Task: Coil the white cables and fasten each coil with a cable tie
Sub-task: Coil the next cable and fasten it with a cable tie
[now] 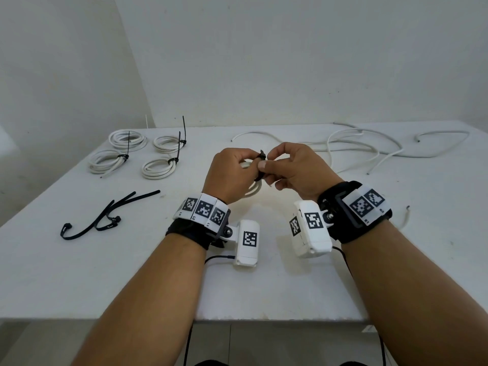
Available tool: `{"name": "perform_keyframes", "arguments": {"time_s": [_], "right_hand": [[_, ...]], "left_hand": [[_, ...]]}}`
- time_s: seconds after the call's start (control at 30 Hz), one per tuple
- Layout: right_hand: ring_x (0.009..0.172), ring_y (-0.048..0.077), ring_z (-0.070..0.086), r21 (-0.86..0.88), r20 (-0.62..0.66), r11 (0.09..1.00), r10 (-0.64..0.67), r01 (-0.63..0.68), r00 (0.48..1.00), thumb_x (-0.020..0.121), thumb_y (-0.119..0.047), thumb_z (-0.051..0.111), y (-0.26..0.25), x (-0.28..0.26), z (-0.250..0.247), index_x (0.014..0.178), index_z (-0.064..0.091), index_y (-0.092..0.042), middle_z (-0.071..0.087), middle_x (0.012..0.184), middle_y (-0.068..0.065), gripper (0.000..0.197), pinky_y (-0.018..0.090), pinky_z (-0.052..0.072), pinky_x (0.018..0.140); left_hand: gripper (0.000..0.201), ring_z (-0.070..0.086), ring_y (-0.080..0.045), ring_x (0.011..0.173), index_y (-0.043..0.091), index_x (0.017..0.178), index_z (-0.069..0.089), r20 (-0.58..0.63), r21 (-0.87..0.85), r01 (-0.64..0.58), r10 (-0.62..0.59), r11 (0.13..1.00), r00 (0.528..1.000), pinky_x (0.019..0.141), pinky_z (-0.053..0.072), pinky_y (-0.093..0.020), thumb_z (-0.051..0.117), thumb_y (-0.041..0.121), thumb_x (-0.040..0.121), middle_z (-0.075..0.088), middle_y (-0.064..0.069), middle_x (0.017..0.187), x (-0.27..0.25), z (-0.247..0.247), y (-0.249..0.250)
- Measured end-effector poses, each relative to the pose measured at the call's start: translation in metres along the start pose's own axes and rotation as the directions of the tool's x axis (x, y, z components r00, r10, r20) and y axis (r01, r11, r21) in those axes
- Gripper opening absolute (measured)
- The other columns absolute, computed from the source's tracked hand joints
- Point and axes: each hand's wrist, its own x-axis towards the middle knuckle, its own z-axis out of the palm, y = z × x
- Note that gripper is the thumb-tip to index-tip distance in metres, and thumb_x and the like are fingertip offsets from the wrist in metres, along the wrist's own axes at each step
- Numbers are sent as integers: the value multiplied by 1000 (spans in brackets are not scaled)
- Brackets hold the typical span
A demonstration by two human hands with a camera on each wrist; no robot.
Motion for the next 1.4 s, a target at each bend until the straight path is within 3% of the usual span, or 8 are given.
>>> {"name": "perform_keyframes", "arguments": {"time_s": [0.23,0.33,0.43,0.53,0.9,1.07,1.23,1.4], "right_hand": [[53,14,53,192,0,981,25,-24,1000,84,-5,74,-1,4,-7,95,56,-9,61,68,9,21,23,45,51],[47,12,45,88,-14,996,-3,5,1000,88,-18,73,-1,3,-7,103,64,-5,63,65,5,22,21,38,45],[41,9,35,-70,-3,998,-2,2,1000,92,-36,65,-1,4,-7,98,70,-1,56,54,-1,35,19,29,39],[44,10,36,-118,-26,993,12,-15,1000,94,-35,64,1,4,-12,90,71,-5,54,53,0,31,19,29,39],[48,11,34,42,-336,994,-80,100,939,94,-28,66,-1,10,-23,74,65,-10,45,49,-5,27,20,30,43],[48,12,37,24,-449,992,-102,126,888,93,-29,65,3,11,-24,82,64,-5,47,52,-3,26,24,35,47],[60,12,53,40,-264,999,46,-36,963,94,-42,61,7,10,-14,93,69,-11,62,69,-2,32,26,43,53],[88,26,69,242,-98,962,154,-126,983,86,-38,72,11,10,-13,98,69,-11,73,95,8,29,44,53,87]], "left_hand": [[20,61,-21,60,13,78,76,74,-101,-98,105,990,992,58,45,-29,62,14,92,68,-3,64,-4,-3,5],[19,58,-15,56,16,79,76,105,-160,-82,100,984,989,56,44,-24,61,14,91,67,-1,63,-5,-4,7],[22,50,-2,48,20,79,75,169,-187,-7,39,982,985,51,37,-12,61,11,93,63,10,57,-7,-1,9],[20,43,-4,43,13,83,76,220,-235,86,-33,968,975,47,35,-19,60,13,95,60,11,56,-8,6,9],[32,17,-11,41,4,84,73,279,-551,324,-196,770,940,44,18,-22,49,17,101,23,6,51,-5,13,16],[44,12,-9,40,18,70,75,339,-595,407,-243,692,909,41,16,-19,46,20,103,16,7,48,-6,16,20],[28,14,-7,36,9,88,69,327,-656,448,-305,608,894,39,16,-17,45,16,102,18,8,46,-8,11,16],[26,17,-6,35,10,83,62,293,-713,422,-309,560,905,36,21,-16,44,14,102,21,8,44,-8,16,16]]}}
